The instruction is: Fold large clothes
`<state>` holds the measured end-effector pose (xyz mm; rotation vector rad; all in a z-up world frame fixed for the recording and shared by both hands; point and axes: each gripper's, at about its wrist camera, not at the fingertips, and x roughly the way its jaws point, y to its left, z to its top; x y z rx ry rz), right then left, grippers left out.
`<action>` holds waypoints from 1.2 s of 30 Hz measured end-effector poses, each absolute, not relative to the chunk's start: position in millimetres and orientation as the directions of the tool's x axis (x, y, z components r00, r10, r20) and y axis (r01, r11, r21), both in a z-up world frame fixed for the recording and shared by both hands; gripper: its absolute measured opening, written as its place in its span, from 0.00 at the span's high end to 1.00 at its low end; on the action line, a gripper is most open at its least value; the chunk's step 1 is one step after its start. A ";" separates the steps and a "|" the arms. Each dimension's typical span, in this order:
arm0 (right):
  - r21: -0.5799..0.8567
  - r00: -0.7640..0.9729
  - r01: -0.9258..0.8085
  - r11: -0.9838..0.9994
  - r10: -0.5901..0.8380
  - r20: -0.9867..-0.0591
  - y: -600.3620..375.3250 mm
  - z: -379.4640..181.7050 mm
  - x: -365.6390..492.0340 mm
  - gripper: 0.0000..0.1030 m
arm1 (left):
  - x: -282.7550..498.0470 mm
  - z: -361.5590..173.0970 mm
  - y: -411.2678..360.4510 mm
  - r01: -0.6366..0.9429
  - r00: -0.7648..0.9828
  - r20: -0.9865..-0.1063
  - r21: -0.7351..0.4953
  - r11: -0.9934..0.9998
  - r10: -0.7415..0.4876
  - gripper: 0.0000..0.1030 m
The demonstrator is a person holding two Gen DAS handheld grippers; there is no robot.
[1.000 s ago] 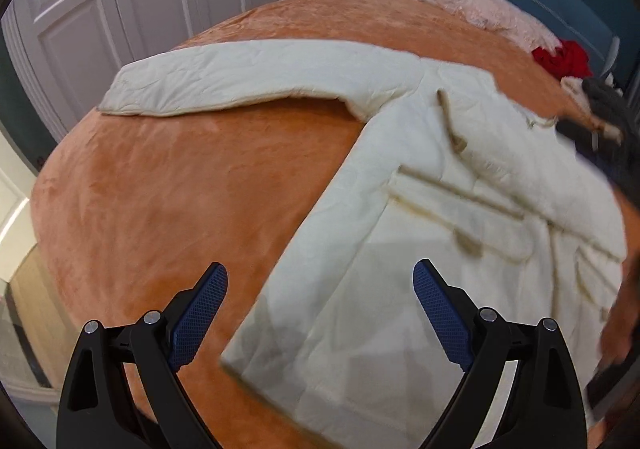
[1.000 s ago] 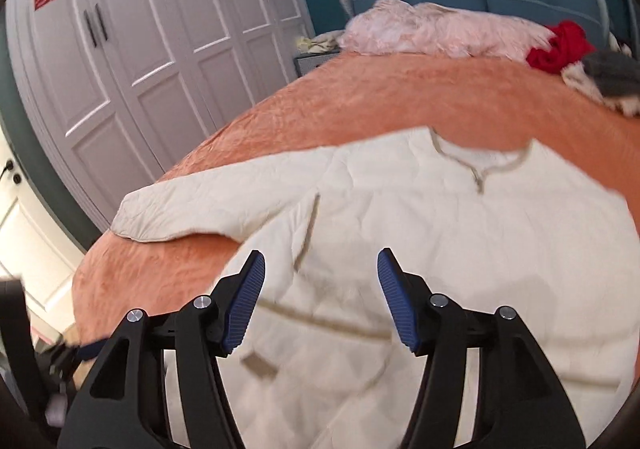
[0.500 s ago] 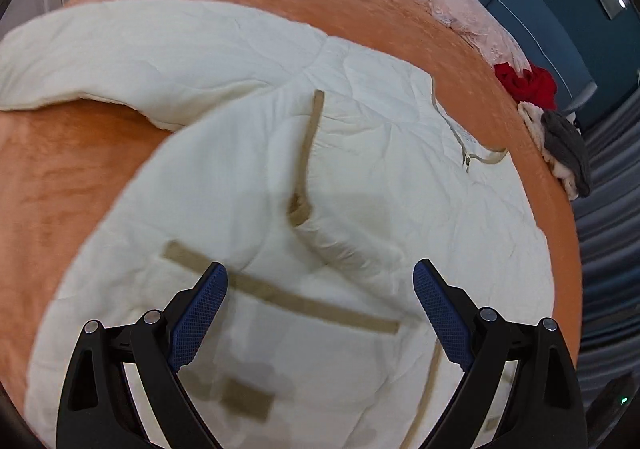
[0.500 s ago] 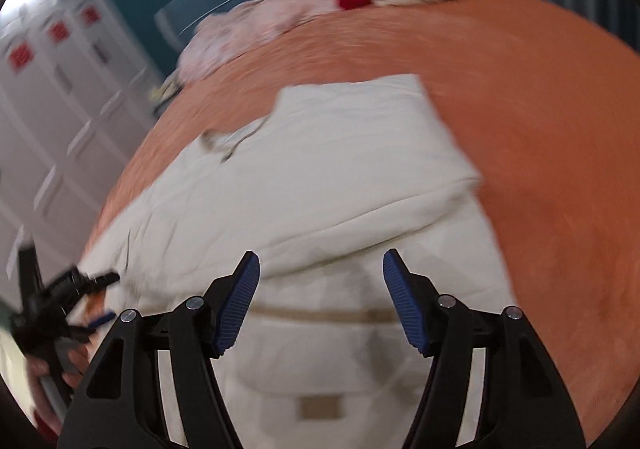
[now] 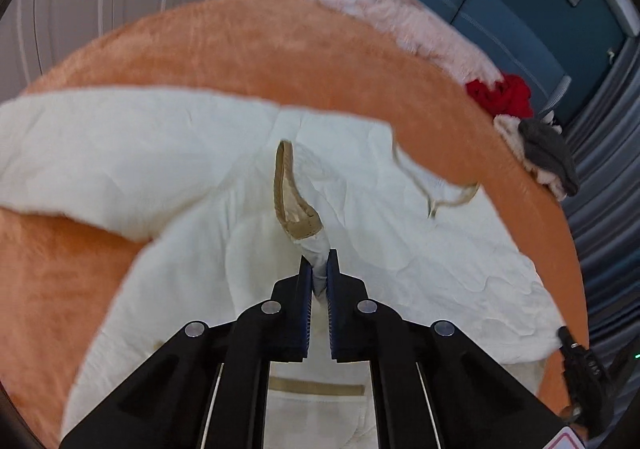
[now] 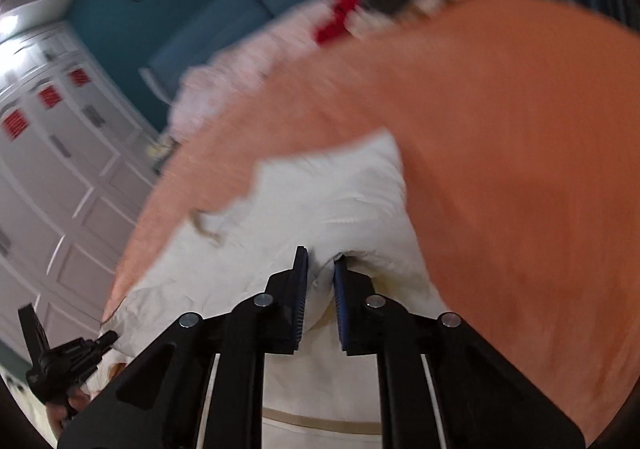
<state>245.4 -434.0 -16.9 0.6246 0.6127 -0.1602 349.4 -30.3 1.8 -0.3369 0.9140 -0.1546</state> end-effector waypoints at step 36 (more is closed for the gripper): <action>0.041 0.636 0.185 0.982 -0.088 -0.767 -276.7 -89.5 313.6 0.64 | 346.9 -79.3 -118.2 0.063 0.586 -0.810 0.037 0.997 -0.007 0.49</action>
